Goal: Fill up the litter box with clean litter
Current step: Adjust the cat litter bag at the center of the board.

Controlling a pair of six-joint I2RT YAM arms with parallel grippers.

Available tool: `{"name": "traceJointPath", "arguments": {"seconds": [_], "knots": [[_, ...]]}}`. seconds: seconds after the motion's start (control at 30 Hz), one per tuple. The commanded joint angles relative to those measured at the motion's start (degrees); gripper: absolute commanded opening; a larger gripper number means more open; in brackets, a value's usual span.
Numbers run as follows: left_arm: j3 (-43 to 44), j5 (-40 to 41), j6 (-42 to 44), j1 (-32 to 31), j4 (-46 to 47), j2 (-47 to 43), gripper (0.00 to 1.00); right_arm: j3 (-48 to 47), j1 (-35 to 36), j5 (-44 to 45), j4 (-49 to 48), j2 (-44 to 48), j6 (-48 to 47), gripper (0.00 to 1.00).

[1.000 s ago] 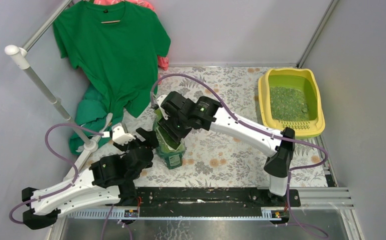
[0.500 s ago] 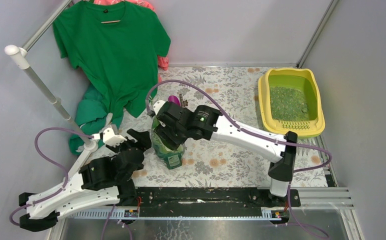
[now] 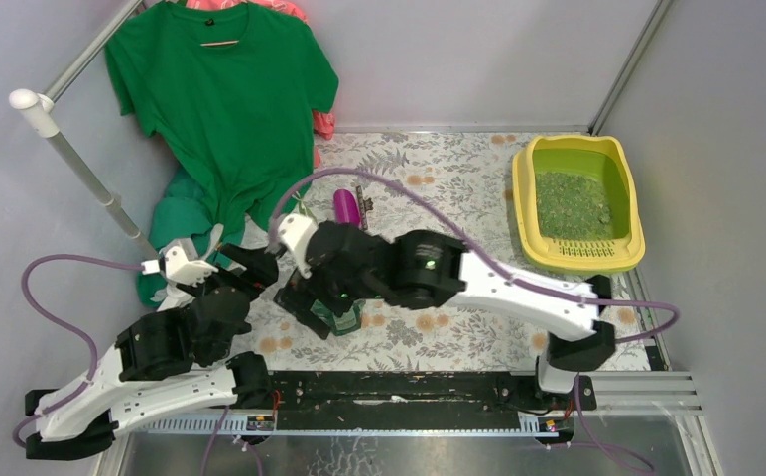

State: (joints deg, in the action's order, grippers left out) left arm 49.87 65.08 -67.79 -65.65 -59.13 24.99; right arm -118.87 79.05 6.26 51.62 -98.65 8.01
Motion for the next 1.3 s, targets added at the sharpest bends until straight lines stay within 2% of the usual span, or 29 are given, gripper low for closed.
{"name": "traceJointPath", "arguments": {"seconds": [0.0, 0.1, 0.2, 0.5, 0.6, 0.87, 0.97, 1.07, 1.17, 1.27], "knots": [[3.7, 2.5, 0.6, -0.4, -4.4, 0.4, 0.99, -3.8, 3.2, 7.1, 3.5, -6.5, -5.7, 1.0], [4.8, 2.7, -0.3, -0.4, -6.2, 1.7, 0.99, -4.6, 3.4, 8.4, 3.0, -8.6, -7.6, 0.96], [5.3, 2.8, -0.9, -0.5, -7.2, 1.8, 0.99, -5.0, 3.4, 13.7, 2.6, -10.4, -7.7, 0.93], [3.2, 2.0, 0.0, -0.4, -5.5, 0.5, 0.99, -3.7, 2.8, 17.1, 2.1, -13.2, -9.3, 0.93], [2.9, 1.8, -0.2, -0.4, -5.5, 0.5, 0.99, -1.8, 1.2, 15.0, 1.4, -13.2, -8.4, 0.93], [2.8, 1.8, 0.2, -0.4, -5.9, -1.7, 0.99, 5.6, -5.5, -1.9, -1.0, -11.5, -6.6, 0.88], [2.6, 1.8, 0.2, -0.4, -5.7, -2.0, 0.99, 5.2, -6.2, -4.6, 0.4, -13.0, -7.7, 0.85], [2.4, 1.8, 0.6, -0.4, -5.2, -1.6, 0.99, 3.7, -6.2, -6.0, 2.1, -15.2, -10.4, 0.8], [2.3, 1.9, 0.8, -0.5, -4.7, -0.9, 0.99, 2.4, -6.4, -8.8, 3.8, -17.2, -11.9, 0.69], [2.3, 2.1, 0.8, -0.5, -4.6, -0.7, 0.99, 1.3, -6.5, -10.7, 5.7, -18.6, -13.1, 0.47]]}}
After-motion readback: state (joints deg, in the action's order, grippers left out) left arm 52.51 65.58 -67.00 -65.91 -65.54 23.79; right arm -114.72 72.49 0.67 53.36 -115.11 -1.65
